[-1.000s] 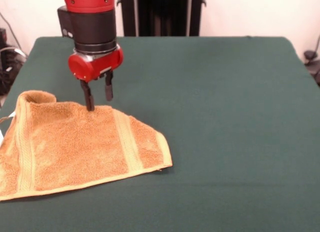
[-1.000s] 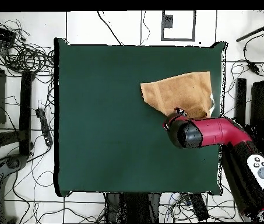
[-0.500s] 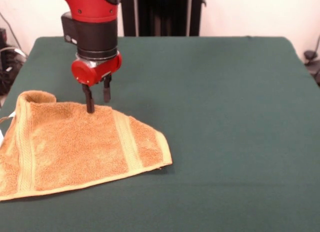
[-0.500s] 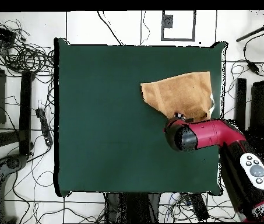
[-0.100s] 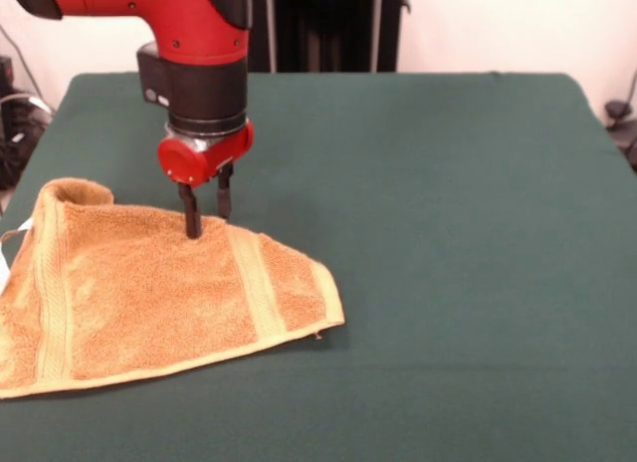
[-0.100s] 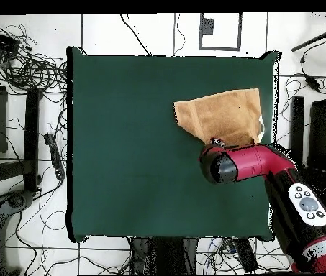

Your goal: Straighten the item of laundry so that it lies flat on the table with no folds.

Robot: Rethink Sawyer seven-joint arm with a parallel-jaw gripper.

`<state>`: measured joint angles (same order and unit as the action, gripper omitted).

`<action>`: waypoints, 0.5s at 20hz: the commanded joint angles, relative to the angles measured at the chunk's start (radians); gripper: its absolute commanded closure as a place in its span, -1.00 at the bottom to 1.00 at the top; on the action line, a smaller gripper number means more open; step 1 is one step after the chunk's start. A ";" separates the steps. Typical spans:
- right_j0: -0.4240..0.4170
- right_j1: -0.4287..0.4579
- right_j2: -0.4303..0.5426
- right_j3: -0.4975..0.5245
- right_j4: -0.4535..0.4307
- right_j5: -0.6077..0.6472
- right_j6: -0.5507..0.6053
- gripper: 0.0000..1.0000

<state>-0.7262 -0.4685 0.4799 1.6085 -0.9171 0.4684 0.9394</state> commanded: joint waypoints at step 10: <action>0.071 0.047 -0.001 0.005 -0.053 -0.189 0.118 1.00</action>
<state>-0.7265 -0.4667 0.4684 1.6087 -0.9371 0.3634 0.9394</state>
